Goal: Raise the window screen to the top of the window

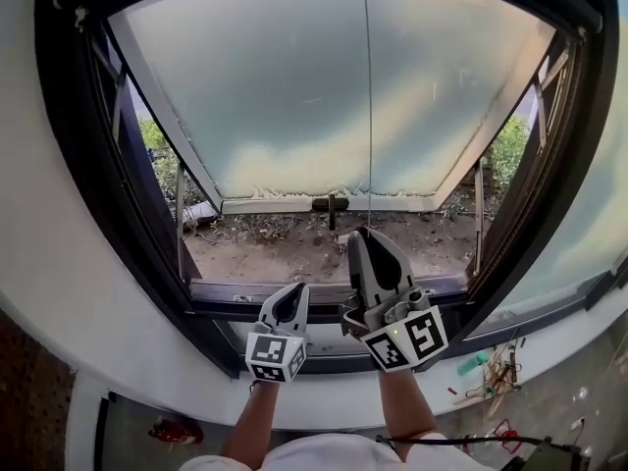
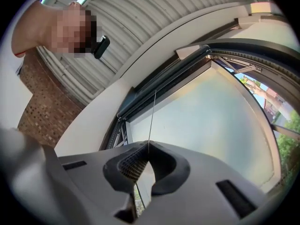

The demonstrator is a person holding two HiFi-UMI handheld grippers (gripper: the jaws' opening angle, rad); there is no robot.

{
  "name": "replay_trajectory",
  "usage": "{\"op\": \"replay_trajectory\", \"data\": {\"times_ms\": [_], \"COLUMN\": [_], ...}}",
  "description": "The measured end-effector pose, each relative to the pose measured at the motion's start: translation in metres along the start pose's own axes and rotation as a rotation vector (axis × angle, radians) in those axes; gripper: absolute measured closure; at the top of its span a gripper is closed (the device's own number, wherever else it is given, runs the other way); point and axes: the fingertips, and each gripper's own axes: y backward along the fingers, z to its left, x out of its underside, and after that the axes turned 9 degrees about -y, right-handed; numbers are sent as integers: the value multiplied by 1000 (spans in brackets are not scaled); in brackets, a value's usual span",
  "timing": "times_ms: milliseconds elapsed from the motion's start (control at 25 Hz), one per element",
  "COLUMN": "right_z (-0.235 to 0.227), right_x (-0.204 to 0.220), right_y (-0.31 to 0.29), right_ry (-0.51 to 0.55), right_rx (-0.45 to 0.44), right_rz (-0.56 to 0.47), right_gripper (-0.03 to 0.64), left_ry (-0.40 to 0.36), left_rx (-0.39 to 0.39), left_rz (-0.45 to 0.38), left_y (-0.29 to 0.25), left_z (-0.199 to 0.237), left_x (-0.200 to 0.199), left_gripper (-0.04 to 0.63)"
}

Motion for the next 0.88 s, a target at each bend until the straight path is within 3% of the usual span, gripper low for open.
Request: {"op": "replay_trajectory", "data": {"times_ms": [200,280,440,640,880], "right_z": [5,1,-32,-78,-82], "right_x": [-21,-11,52,150,186], "right_y": [24,35,54,94,111], "right_ry": [154,145,45,116,111], "right_rx": [78,94,154,356,387], "right_rz": [-82,-76,110,455,562], "right_gripper": [615,615,615,615,615], "left_ry": [5,12,4,-3,20], "left_rx": [-8,-11,-5,-5,-20], "left_rz": [5,11,5,23,67], "left_y": [3,3,0,-2,2], "left_z": [2,4,2,-4,-8], "left_x": [2,5,3,11,30], "left_gripper": [595,595,595,595,595]}}
